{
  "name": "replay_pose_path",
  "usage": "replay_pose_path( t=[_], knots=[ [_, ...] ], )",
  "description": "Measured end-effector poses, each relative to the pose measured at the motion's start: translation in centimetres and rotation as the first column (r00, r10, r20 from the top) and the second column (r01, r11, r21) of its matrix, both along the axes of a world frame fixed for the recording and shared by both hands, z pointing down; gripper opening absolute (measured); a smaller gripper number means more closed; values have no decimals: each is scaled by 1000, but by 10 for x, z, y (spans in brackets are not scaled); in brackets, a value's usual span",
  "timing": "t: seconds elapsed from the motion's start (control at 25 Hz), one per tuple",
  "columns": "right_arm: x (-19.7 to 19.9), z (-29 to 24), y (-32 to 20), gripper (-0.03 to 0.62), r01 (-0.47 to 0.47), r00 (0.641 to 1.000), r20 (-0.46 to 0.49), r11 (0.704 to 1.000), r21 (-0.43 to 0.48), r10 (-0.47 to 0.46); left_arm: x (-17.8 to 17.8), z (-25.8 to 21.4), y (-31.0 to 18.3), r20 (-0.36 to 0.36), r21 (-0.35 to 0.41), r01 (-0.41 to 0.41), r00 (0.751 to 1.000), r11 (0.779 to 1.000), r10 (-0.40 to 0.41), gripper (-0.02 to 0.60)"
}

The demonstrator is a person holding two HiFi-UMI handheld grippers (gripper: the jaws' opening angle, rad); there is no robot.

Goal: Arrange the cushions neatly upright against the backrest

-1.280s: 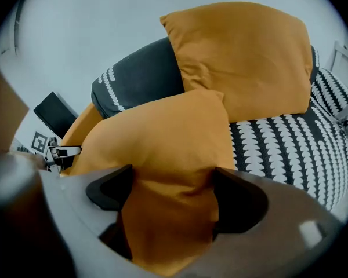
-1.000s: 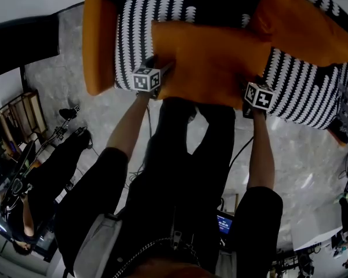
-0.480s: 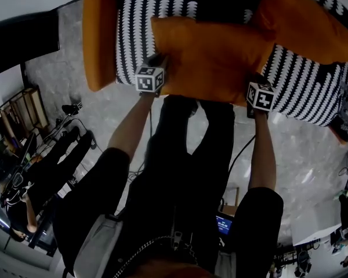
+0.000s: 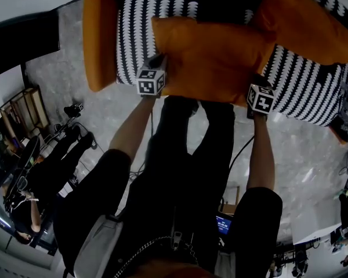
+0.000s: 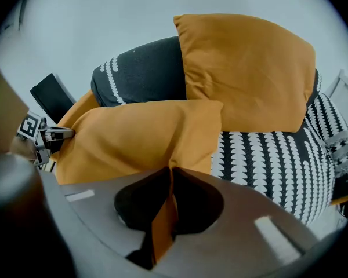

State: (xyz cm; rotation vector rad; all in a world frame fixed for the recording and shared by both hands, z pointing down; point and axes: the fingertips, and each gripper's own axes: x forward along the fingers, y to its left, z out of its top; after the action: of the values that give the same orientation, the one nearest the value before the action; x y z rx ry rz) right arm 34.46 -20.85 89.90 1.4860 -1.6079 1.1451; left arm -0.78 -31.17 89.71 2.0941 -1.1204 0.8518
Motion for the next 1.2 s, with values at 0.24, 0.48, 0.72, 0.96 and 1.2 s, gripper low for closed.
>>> replay_pose_path(
  t=[0.24,0.48,0.72,0.96,1.2],
  knots=[
    [-4,-8,2,14,14,999,-34,999,29,-13,-4,-8,1,2,23,-8,1000,1000,8,23],
    [-7,-18,7,14,-4,999,-41,999,52,6,-7,-18,4,-5,33,-4,1000,999,4,23],
    [-8,-26,13,14,-1,999,-44,997,76,4,-6,-33,0,-7,60,6,1000,998,-5,23],
    [-10,-58,-8,14,2,999,-36,993,122,3,-9,-73,-20,-10,108,34,999,994,-33,23],
    [-29,-99,-58,14,49,998,-44,979,200,-41,-35,-118,-48,-18,166,98,995,981,-96,23]
  ],
)
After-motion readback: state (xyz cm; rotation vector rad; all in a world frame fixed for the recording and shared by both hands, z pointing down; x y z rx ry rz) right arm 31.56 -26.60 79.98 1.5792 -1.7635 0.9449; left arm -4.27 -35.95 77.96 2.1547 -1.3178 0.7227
